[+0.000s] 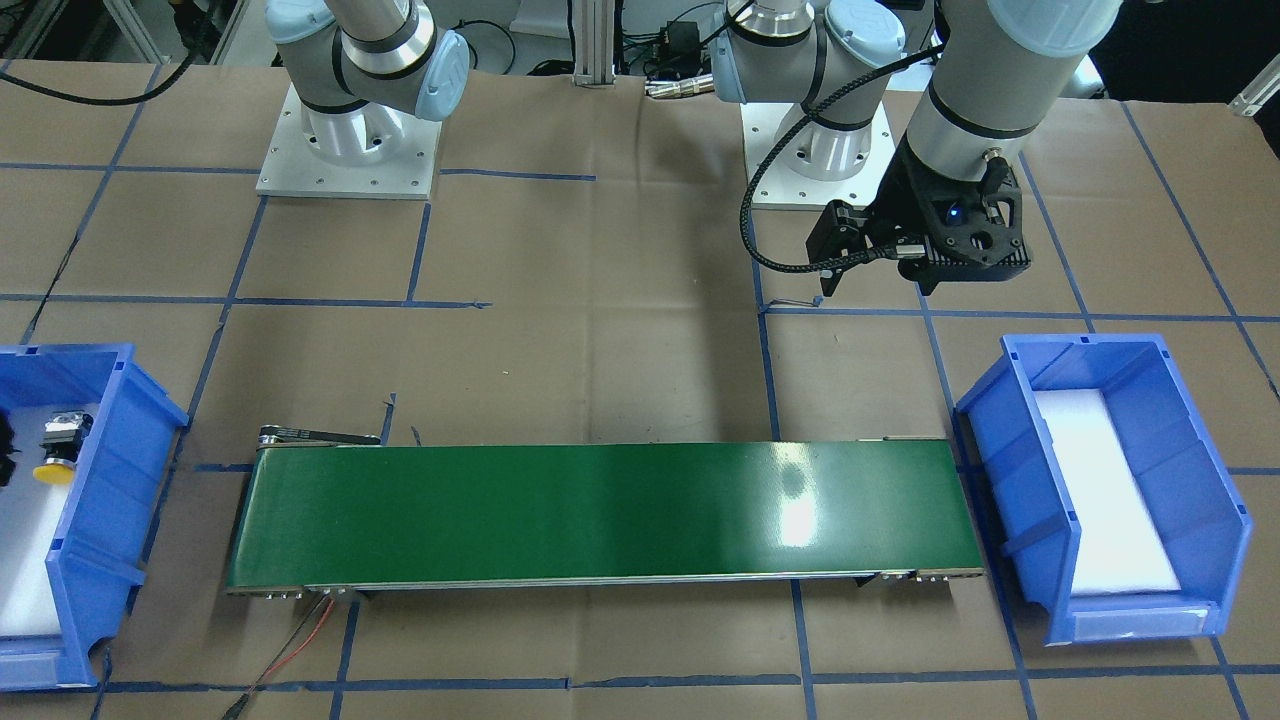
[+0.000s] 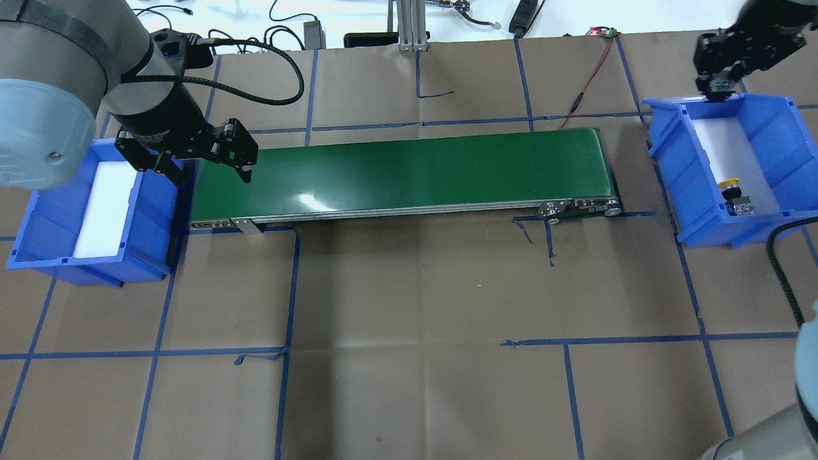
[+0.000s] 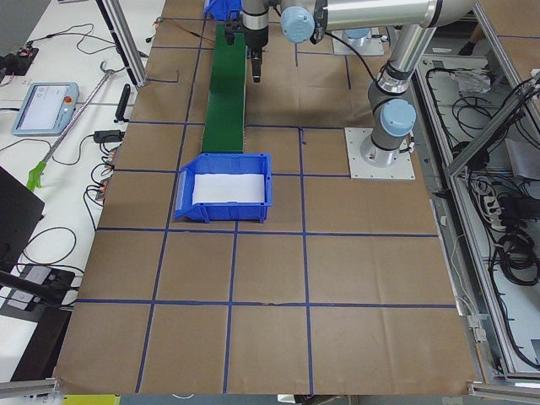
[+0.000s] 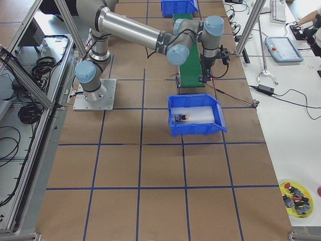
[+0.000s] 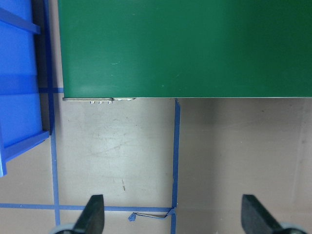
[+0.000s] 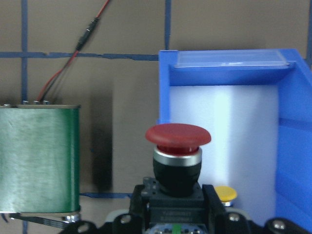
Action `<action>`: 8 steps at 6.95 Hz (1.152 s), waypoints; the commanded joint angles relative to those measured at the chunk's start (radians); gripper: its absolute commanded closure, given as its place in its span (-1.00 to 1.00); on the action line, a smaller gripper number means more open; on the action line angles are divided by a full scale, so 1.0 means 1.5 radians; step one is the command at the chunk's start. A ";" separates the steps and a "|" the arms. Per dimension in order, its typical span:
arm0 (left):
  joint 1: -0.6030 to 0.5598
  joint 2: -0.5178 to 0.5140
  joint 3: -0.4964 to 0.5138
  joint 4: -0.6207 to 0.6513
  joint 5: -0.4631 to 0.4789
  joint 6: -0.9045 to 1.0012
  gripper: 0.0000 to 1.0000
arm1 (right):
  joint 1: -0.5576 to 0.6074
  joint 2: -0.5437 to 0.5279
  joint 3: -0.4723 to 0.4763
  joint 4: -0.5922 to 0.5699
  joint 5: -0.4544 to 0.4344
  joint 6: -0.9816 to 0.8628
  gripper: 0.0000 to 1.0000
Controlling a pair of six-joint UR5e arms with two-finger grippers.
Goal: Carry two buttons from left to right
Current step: 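Carry the red button into the blue bin with the right gripper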
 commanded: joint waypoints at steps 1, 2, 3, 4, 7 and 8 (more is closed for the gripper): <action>-0.001 0.000 0.000 0.000 0.000 0.000 -1.00 | -0.057 0.042 -0.002 -0.039 -0.004 -0.092 0.92; 0.000 0.000 0.000 0.000 0.000 0.000 -1.00 | -0.057 0.072 0.004 -0.070 -0.008 -0.095 0.92; -0.001 0.000 0.001 0.000 0.000 0.000 -1.00 | -0.057 0.094 0.005 -0.071 -0.007 -0.095 0.92; 0.000 0.000 0.001 0.000 0.000 0.000 -1.00 | -0.058 0.104 0.019 -0.077 -0.008 -0.095 0.92; 0.000 0.000 0.001 0.000 0.000 0.000 -1.00 | -0.058 0.131 0.074 -0.166 -0.006 -0.092 0.91; 0.000 0.000 0.001 0.000 0.000 0.000 -1.00 | -0.058 0.137 0.086 -0.169 -0.005 -0.091 0.91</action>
